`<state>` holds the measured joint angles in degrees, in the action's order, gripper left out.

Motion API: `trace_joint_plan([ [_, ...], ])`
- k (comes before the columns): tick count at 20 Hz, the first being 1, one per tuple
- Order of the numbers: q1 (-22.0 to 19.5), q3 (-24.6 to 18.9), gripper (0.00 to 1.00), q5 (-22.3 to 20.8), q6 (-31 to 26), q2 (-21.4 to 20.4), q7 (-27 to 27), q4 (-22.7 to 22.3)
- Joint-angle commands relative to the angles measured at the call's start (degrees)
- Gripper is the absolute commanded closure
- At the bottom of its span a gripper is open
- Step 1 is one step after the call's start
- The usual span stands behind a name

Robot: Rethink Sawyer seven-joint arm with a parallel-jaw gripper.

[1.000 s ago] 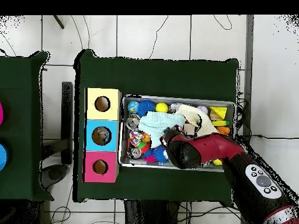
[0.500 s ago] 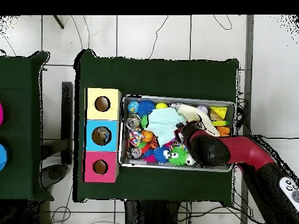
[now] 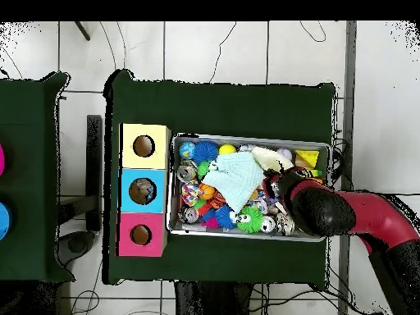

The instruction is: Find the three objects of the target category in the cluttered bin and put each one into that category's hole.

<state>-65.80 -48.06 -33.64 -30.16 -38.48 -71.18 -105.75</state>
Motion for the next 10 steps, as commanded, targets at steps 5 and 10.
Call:
trace_joint_plan([
  [5, 4.1, 2.8, 1.0, -9.0, -10.6, -3.2, 12.1, 1.0],
  [10, 5.7, 4.1, 1.0, -12.0, -4.9, 2.1, 6.3, 0.6],
])
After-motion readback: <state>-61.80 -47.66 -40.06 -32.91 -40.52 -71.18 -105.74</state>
